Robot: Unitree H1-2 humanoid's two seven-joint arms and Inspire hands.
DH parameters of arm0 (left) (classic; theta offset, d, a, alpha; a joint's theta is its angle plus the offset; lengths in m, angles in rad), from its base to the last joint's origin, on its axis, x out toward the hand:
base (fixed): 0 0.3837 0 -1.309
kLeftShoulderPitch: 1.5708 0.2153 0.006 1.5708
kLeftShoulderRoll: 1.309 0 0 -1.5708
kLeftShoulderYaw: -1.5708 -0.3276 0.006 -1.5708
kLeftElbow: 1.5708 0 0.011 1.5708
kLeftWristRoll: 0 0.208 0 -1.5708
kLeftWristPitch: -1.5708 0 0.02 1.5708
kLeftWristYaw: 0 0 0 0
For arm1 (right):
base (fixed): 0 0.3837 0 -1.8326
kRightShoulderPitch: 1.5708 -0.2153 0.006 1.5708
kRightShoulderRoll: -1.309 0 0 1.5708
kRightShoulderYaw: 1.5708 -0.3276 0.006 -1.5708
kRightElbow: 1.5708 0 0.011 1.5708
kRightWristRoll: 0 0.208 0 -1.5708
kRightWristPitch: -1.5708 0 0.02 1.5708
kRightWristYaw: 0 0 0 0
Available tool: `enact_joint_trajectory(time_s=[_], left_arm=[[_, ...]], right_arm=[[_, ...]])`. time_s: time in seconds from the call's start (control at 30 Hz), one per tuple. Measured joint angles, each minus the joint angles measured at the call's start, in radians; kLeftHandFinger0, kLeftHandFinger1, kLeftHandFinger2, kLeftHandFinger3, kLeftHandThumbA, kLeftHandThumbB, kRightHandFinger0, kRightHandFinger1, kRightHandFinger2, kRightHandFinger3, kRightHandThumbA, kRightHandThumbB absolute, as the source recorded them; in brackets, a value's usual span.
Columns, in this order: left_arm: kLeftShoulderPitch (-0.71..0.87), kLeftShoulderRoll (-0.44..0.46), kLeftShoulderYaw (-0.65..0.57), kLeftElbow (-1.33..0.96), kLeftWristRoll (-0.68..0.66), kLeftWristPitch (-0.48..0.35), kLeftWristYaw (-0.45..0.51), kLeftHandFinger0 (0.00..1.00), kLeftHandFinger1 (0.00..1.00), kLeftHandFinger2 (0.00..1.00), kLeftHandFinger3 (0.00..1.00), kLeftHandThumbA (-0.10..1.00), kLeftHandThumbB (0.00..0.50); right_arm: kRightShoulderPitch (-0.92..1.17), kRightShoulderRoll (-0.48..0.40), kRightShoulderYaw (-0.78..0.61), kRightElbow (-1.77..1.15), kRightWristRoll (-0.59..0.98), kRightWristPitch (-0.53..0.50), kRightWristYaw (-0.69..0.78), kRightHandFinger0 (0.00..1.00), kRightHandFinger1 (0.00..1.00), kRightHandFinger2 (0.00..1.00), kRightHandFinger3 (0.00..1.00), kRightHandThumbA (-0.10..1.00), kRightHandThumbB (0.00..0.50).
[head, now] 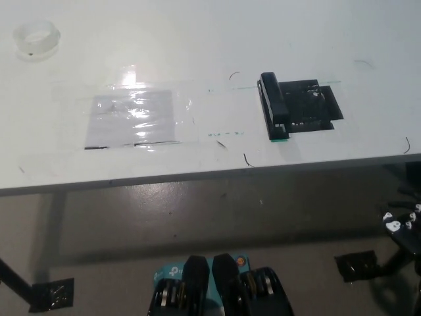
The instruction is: A stapler is kept infront of the robot on the black mark on the desk and the robot uses its right hand to lift the top of the stapler to open it
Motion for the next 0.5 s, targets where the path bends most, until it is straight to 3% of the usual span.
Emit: enact_joint_trajectory(time_s=[0.17,0.37,0.4,0.5], left_arm=[[0.0,-0.001,-0.001,-0.001,-0.001,0.002,0.0,0.42,0.52,0.67,0.81,0.93,0.072],[0.001,-0.001,-0.002,-0.001,-0.006,0.002,-0.003,0.41,0.51,0.68,0.81,0.95,0.072],[0.001,-0.001,-0.002,-0.001,-0.007,0.002,-0.003,0.41,0.5,0.65,0.79,0.94,0.083],[0.002,-0.001,-0.002,-0.001,-0.007,0.002,-0.003,0.42,0.51,0.65,0.79,0.95,0.087]], right_arm=[[-0.002,0.041,0.07,-0.153,0.041,0.072,0.028,0.23,0.29,0.48,0.64,0.77,0.061],[-0.074,0.097,0.121,-0.265,0.109,0.175,0.052,0.31,0.33,0.47,0.65,0.78,0.105],[-0.087,0.105,0.12,-0.275,0.121,0.189,0.053,0.33,0.34,0.48,0.69,0.84,0.045],[-0.144,0.132,0.111,-0.3,0.167,0.251,0.053,0.32,0.33,0.49,0.71,0.84,0.045]])
